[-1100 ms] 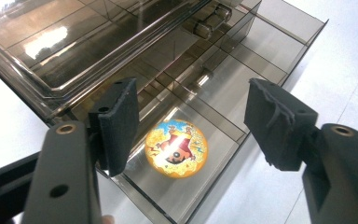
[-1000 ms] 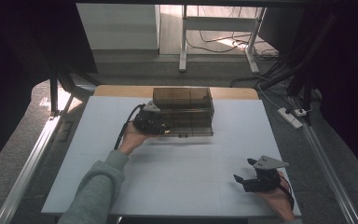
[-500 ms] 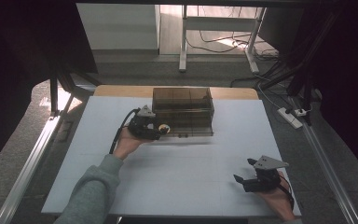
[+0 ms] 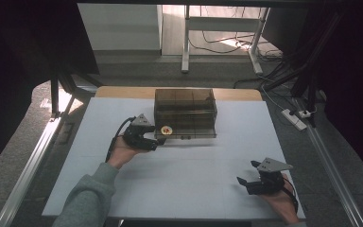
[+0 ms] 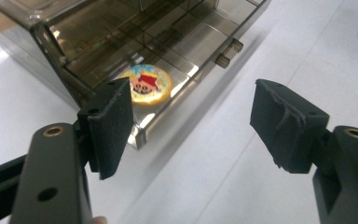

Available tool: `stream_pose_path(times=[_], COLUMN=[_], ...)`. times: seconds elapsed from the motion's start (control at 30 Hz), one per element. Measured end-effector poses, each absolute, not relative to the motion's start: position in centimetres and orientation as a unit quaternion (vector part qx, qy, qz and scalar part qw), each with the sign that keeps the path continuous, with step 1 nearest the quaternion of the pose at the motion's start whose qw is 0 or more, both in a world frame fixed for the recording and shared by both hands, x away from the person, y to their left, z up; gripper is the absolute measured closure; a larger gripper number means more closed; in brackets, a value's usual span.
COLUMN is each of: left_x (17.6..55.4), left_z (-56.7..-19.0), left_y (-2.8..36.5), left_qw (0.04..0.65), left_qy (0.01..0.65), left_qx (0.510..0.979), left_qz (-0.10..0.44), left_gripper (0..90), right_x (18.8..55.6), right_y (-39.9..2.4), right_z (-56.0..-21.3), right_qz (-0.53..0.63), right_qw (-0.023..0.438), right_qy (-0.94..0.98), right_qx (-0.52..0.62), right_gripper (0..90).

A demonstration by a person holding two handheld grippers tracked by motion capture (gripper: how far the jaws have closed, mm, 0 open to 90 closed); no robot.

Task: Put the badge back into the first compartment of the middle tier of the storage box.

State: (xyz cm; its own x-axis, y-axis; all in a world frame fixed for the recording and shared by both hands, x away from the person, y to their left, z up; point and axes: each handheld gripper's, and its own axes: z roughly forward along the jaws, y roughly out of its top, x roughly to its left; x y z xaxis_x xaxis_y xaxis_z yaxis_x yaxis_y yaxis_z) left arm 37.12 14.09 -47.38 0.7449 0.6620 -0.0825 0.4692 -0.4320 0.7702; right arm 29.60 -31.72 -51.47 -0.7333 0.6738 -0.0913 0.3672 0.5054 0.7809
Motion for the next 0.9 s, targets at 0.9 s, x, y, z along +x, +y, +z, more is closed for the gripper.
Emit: stream_pose_path(times=[0.9], left_x=[30.1], left_z=[-48.6], left_y=[18.6], left_qw=[0.416], left_qy=[0.354], left_qx=[0.826], left_qz=[0.139], left_gripper=[27.9], right_x=[29.5], right_y=[-31.7], right_z=[-51.5], right_qz=[0.391], right_qw=[0.196], right_qy=[0.844], right_qx=[0.310], right_gripper=[15.0])
